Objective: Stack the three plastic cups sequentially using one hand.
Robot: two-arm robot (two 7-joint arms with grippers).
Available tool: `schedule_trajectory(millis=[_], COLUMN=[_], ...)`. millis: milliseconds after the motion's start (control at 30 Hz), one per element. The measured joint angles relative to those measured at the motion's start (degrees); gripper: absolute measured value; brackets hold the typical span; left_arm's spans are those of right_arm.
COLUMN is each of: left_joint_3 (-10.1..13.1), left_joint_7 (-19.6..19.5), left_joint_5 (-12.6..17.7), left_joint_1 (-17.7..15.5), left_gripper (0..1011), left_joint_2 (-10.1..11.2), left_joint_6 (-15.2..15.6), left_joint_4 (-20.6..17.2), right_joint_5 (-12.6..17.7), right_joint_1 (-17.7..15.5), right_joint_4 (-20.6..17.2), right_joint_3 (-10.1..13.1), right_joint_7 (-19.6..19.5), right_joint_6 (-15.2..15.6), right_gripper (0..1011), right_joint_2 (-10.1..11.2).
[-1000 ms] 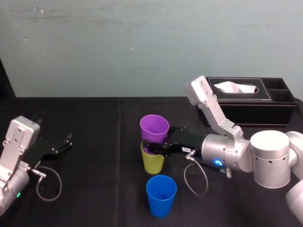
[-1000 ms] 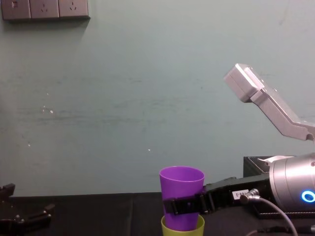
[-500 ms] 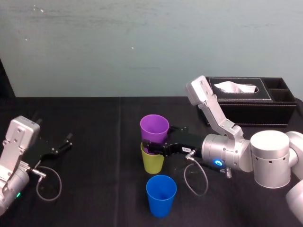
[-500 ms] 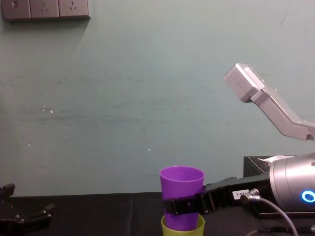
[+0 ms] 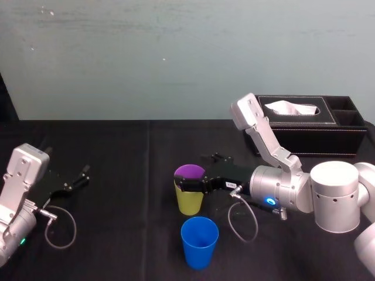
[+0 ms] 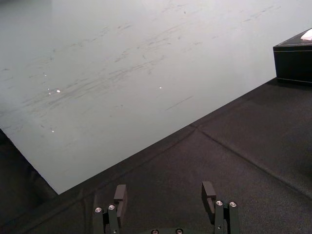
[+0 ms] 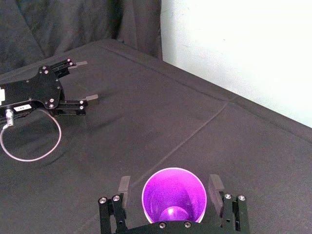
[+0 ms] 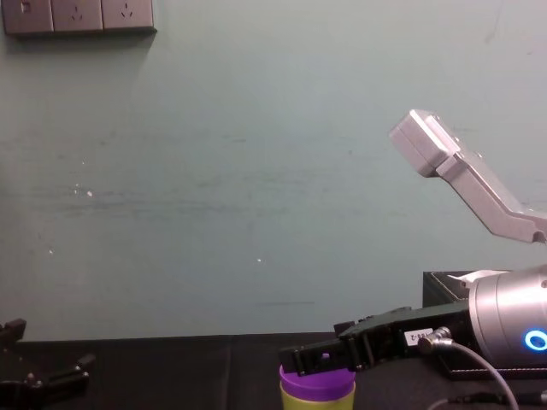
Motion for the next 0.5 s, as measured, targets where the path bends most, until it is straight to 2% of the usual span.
schedule_trajectory(millis=[500], left_joint_3=[0.0], left_joint_7=[0.0], left_joint_5=[0.0], left_joint_1=[0.0], left_gripper=[1000], left_joint_2=[0.0], left_joint_6=[0.0], left_joint_4=[0.0], right_joint_5=[0.0], right_joint_1=[-0.1], right_joint_4=[-0.2], right_joint_3=[0.1], right_joint_7=[0.0], right_joint_6=[-0.1], right_gripper=[1002], right_joint_2=[0.1])
